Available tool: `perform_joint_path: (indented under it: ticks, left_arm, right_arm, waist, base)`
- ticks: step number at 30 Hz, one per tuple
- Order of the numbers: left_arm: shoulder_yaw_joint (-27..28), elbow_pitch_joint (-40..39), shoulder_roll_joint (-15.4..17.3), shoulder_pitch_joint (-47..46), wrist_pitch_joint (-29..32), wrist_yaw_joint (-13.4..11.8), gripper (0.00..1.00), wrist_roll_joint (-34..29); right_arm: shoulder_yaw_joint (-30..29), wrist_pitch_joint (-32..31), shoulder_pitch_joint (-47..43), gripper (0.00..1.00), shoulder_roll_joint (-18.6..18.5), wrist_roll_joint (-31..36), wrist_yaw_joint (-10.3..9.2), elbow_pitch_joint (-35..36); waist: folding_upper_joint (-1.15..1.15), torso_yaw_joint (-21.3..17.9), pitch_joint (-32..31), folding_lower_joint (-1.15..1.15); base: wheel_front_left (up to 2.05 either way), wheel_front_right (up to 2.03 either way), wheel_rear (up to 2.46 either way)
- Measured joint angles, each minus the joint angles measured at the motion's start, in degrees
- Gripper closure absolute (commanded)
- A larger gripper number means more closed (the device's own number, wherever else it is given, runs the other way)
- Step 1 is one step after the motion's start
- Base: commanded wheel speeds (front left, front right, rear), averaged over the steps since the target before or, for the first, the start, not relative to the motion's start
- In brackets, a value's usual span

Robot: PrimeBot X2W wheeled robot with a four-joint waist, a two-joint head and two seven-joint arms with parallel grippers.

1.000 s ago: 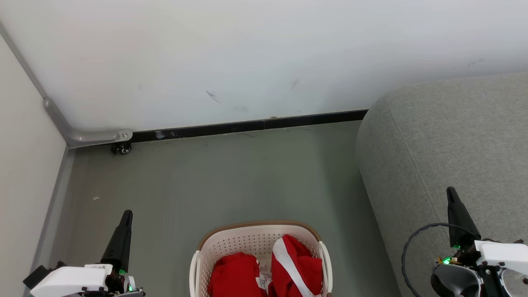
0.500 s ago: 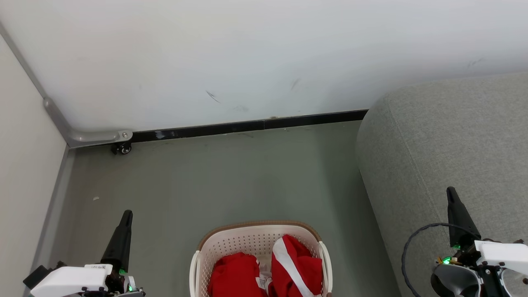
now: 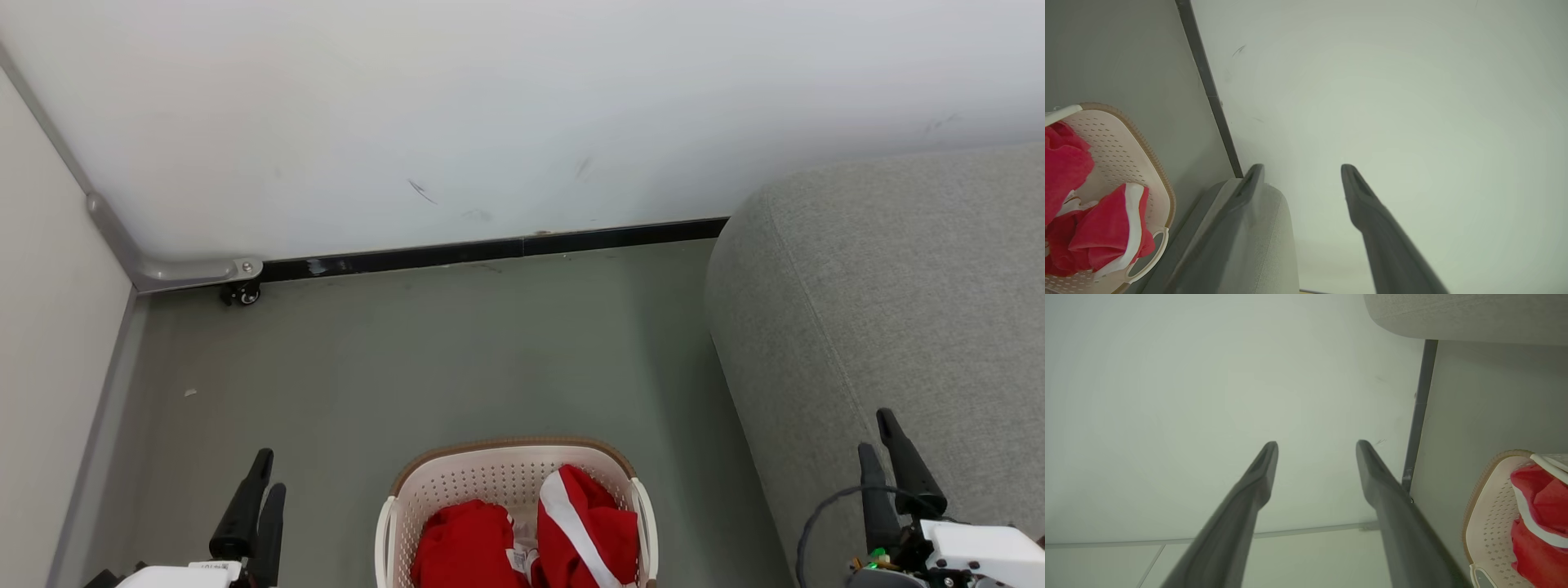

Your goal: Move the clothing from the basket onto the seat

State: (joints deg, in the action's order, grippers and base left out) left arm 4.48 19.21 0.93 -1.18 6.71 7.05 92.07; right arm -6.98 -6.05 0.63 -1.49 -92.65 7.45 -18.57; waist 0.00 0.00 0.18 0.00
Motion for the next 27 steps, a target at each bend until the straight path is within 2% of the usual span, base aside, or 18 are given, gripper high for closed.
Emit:
perform_joint_path:
  ticks: [10,19,22,27]
  left_arm:
    - [-1.3,-0.8,0.0,0.0,-1.9,0.0,0.00,-0.8]
    - [-2.7,-1.7,0.3,0.0,-3.8,-0.1,0.00,-5.9]
    - [-3.1,-2.3,0.5,0.0,-4.5,-0.3,0.00,-8.3]
    - [-3.3,-3.5,0.5,0.0,-5.6,-0.9,0.00,-13.2]
  right_arm:
    - [1.1,1.7,-0.5,0.00,0.0,0.7,0.00,1.0]
    - [2.5,3.6,-0.5,0.00,-0.2,5.1,0.00,1.9]
    - [3.4,4.1,-0.5,0.00,-0.5,7.3,0.01,2.0]
    - [4.0,5.2,-0.5,0.00,-0.9,11.7,0.00,2.2]
  waist:
    - [0.00,0.0,0.0,0.00]
    - [0.00,0.0,-0.1,0.03]
    - [0.00,0.0,-0.1,0.11]
    - [0.00,0.0,-0.2,0.38]
  base:
    - [0.00,0.00,0.00]
    - [0.00,0.00,0.00]
    - [0.00,0.00,0.00]
    - [0.00,0.00,0.00]
